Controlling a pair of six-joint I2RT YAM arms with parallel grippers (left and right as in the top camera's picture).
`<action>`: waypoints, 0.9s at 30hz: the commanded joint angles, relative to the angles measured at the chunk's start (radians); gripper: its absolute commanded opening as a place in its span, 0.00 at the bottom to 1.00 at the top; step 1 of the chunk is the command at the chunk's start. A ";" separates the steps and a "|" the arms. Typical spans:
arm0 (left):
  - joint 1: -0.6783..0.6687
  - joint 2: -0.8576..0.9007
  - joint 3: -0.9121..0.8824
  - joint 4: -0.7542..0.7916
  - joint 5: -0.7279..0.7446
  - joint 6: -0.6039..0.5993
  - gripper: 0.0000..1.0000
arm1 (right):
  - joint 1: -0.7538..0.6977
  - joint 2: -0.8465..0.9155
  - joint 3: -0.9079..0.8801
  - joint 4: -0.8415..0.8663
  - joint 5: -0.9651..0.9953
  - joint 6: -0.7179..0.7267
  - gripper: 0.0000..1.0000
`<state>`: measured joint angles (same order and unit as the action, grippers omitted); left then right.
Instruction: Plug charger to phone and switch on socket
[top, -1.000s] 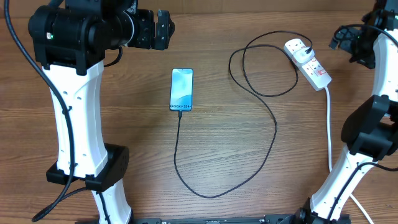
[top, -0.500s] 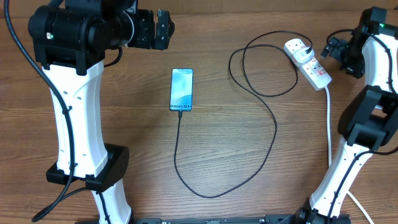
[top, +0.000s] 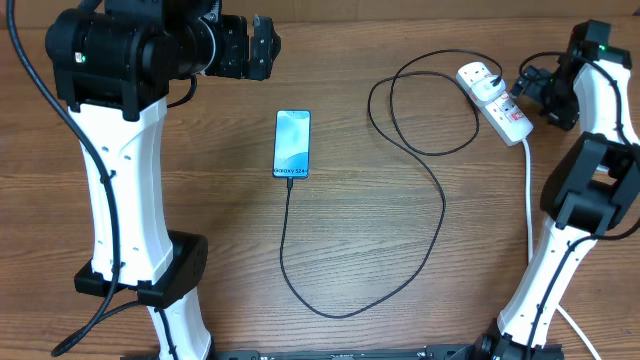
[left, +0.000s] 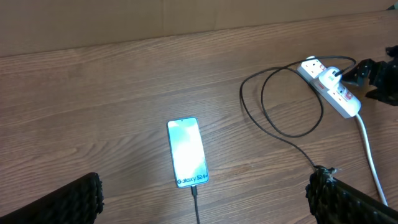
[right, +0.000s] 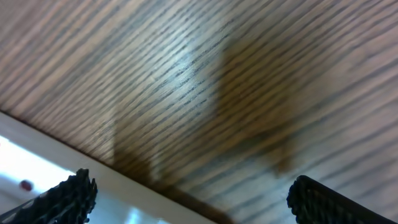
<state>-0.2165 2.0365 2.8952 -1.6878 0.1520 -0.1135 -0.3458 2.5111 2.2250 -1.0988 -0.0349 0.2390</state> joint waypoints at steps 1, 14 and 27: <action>0.002 0.004 -0.001 -0.002 -0.006 -0.006 1.00 | 0.004 0.033 0.020 0.006 -0.029 0.008 1.00; 0.002 0.004 -0.001 -0.002 -0.006 -0.006 1.00 | 0.004 0.033 0.020 -0.010 -0.142 0.008 1.00; 0.002 0.004 0.000 -0.002 -0.006 -0.006 1.00 | 0.004 0.033 0.020 -0.055 -0.099 0.000 1.00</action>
<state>-0.2165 2.0365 2.8952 -1.6878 0.1520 -0.1135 -0.3508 2.5183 2.2368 -1.1316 -0.1501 0.2577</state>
